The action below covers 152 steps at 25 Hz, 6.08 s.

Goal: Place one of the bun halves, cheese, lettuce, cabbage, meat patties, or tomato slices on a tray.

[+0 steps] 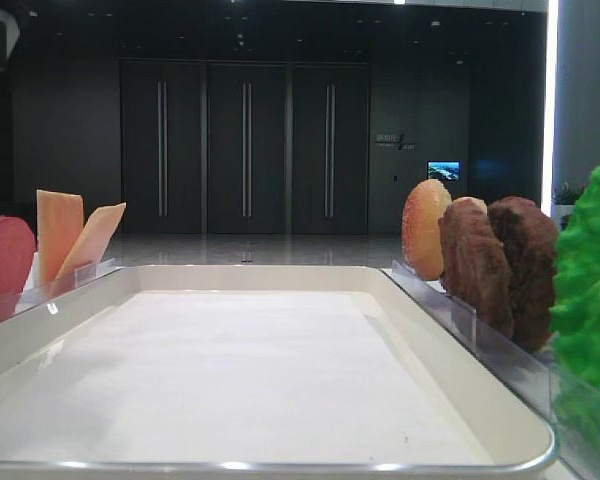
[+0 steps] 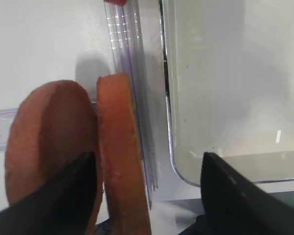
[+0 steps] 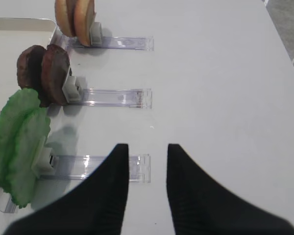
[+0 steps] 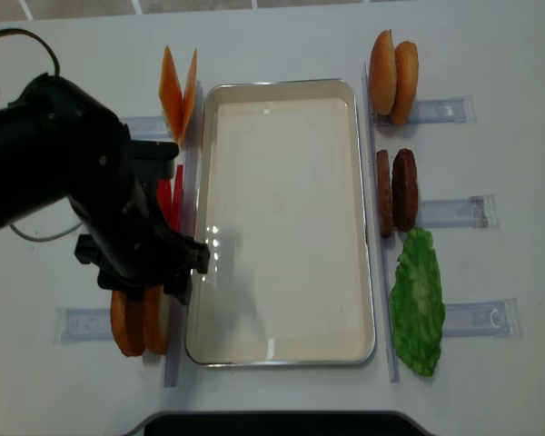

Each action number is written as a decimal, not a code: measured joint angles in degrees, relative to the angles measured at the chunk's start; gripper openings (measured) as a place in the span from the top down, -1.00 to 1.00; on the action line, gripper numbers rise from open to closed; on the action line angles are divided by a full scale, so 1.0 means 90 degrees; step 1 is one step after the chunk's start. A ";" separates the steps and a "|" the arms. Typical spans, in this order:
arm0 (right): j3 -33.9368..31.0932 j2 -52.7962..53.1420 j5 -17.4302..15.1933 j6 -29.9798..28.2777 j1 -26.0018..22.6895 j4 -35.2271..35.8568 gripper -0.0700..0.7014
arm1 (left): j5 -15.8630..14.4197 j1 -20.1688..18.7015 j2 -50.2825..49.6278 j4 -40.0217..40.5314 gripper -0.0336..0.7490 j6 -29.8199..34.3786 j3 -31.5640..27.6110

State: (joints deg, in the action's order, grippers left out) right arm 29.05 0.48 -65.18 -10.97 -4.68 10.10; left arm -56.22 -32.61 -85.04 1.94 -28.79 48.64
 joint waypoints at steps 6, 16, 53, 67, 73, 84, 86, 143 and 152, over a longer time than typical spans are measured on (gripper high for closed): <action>0.0000 0.0000 0.0000 0.0006 0.0000 0.0000 0.32 | -0.0005 0.0000 -0.0047 0.0013 -0.38 -0.0005 0.0000; 0.0000 0.0000 0.0000 0.0006 0.0000 0.0000 0.32 | -0.0157 0.0000 -0.0047 0.0023 -0.20 -0.0007 0.0000; 0.0000 0.0000 0.0000 0.0006 0.0000 0.0000 0.32 | -0.1498 0.0000 0.0152 -0.0070 0.61 0.0139 0.2118; 0.0000 0.0000 0.0000 0.0006 0.0000 0.0000 0.32 | 0.1279 0.0091 0.0863 -0.2777 0.61 0.2283 0.0053; 0.0000 0.0000 0.0000 0.0006 0.0000 0.0000 0.32 | 0.2367 0.0853 0.1018 -0.6114 0.61 0.5225 -0.1224; 0.0000 0.0000 0.0000 0.0006 0.0000 0.0000 0.32 | 0.2181 0.1422 0.0279 -0.9566 0.61 0.8521 -0.1860; 0.0000 0.0000 0.0000 0.0006 0.0000 0.0000 0.32 | 0.2077 0.1422 -0.0038 -0.9844 0.61 0.8834 -0.1860; 0.0000 0.0000 0.0000 0.0006 0.0000 0.0000 0.32 | 0.1461 0.1424 -0.0943 -0.6133 -0.49 0.5073 -0.0287; 0.0000 0.0000 0.0000 0.0006 0.0000 0.0000 0.32 | 0.0703 0.1424 -0.0943 -0.4780 -0.48 0.3915 0.0731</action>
State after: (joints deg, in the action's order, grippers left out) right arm 29.05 0.48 -65.18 -10.91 -4.68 10.10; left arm -49.90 -19.80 -93.52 -41.08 6.45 55.22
